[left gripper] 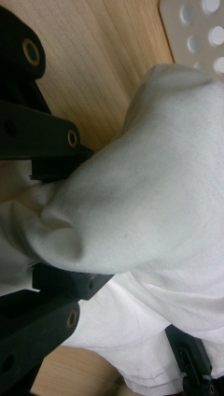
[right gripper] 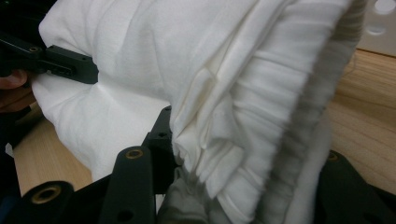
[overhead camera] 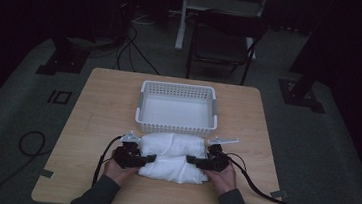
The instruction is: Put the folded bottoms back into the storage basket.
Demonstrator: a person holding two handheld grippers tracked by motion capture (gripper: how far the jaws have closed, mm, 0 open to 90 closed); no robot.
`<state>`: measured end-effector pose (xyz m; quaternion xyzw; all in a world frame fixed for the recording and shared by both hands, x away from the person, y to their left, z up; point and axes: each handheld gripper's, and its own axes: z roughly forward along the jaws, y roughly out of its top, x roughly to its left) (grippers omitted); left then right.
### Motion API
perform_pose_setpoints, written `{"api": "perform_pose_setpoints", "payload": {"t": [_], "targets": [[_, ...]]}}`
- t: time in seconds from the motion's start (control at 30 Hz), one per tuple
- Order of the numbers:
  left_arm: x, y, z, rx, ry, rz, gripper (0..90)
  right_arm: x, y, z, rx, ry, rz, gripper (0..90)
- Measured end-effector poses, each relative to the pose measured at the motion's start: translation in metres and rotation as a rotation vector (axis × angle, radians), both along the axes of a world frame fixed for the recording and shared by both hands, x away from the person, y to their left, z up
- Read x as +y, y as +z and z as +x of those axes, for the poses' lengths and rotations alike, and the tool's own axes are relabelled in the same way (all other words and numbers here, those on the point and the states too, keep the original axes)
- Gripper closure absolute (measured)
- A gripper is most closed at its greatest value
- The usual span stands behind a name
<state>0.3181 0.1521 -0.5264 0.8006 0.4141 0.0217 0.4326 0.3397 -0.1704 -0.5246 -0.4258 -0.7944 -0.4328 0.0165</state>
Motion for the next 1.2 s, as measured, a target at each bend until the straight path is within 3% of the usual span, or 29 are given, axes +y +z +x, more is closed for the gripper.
{"api": "perform_pose_setpoints", "payload": {"t": [1.2], "targets": [[0.001,0.035,-0.004,-0.057,-0.023,-0.006,58.1,0.001,0.039,-0.010,-0.080,-0.003,-0.029,54.7]]}}
